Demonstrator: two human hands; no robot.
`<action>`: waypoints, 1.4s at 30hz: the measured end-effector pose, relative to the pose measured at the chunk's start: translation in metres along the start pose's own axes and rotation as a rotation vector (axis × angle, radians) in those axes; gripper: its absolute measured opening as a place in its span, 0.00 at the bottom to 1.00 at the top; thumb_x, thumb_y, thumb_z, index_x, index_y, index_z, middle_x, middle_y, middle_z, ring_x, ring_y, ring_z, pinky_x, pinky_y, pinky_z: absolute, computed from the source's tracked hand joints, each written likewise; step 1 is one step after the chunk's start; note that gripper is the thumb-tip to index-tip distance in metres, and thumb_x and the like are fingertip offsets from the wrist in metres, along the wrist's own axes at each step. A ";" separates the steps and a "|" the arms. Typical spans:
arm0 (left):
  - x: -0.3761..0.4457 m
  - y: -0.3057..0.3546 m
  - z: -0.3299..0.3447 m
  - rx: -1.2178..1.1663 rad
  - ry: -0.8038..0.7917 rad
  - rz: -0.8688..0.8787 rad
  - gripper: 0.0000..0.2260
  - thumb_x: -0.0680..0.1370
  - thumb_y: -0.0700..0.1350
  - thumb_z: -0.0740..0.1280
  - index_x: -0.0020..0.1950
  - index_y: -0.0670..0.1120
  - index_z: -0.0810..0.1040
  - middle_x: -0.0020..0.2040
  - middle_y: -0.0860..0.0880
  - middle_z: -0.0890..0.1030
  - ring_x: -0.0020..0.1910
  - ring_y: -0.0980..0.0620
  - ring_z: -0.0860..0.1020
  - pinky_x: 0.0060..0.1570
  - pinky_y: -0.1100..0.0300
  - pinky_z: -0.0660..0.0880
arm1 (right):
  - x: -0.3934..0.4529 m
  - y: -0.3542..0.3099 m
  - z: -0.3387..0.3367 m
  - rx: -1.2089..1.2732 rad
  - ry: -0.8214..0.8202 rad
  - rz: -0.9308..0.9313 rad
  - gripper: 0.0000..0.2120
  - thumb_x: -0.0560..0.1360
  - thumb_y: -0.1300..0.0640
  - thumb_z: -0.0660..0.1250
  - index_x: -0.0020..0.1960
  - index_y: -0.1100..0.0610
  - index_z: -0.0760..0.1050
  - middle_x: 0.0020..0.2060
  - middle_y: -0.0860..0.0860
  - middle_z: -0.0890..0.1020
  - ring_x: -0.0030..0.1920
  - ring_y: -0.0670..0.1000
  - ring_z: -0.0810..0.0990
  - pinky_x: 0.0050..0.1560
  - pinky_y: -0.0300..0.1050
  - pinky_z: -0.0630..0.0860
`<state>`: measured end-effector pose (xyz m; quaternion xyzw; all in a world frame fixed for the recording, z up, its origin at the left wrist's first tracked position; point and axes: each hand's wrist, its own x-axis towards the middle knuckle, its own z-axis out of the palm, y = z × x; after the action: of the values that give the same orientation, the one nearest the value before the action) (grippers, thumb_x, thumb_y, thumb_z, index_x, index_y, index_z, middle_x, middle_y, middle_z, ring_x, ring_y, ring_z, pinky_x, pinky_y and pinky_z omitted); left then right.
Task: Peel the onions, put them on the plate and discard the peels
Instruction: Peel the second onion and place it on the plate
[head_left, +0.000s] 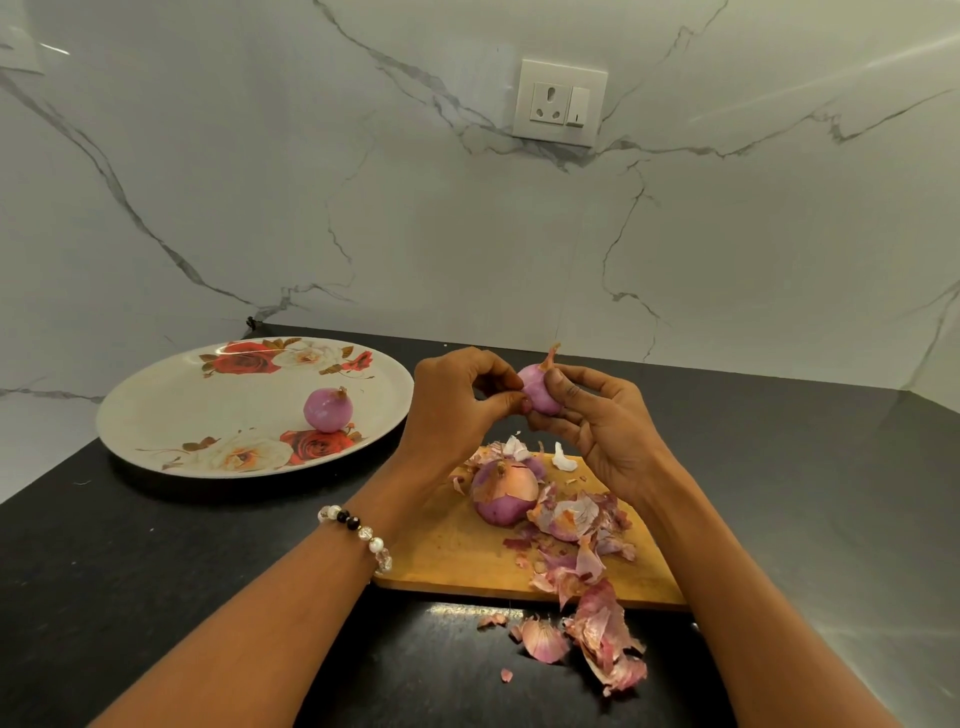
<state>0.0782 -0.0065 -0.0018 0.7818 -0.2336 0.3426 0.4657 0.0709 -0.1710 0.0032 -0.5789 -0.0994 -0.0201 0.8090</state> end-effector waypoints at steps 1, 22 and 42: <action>0.000 0.000 -0.001 -0.005 -0.009 -0.008 0.09 0.69 0.43 0.76 0.46 0.42 0.84 0.39 0.55 0.80 0.35 0.63 0.77 0.39 0.77 0.72 | 0.000 0.000 0.001 0.001 -0.002 0.003 0.16 0.68 0.59 0.70 0.54 0.64 0.80 0.44 0.60 0.86 0.40 0.56 0.86 0.38 0.44 0.84; 0.001 -0.005 0.003 0.088 -0.240 0.129 0.05 0.75 0.39 0.70 0.47 0.38 0.79 0.41 0.51 0.75 0.36 0.60 0.72 0.41 0.73 0.71 | -0.005 -0.001 0.002 -0.085 0.117 0.096 0.10 0.78 0.59 0.68 0.47 0.66 0.81 0.38 0.61 0.85 0.33 0.54 0.84 0.33 0.41 0.81; 0.004 0.006 0.002 -0.410 -0.211 -0.386 0.04 0.74 0.41 0.71 0.48 0.44 0.78 0.37 0.48 0.80 0.31 0.57 0.78 0.33 0.64 0.78 | -0.002 -0.008 0.003 0.170 0.194 0.106 0.16 0.80 0.55 0.66 0.58 0.69 0.77 0.50 0.67 0.80 0.35 0.56 0.82 0.28 0.37 0.78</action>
<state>0.0771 -0.0107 0.0035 0.7325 -0.1923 0.1103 0.6437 0.0672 -0.1707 0.0113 -0.5080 0.0084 -0.0246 0.8610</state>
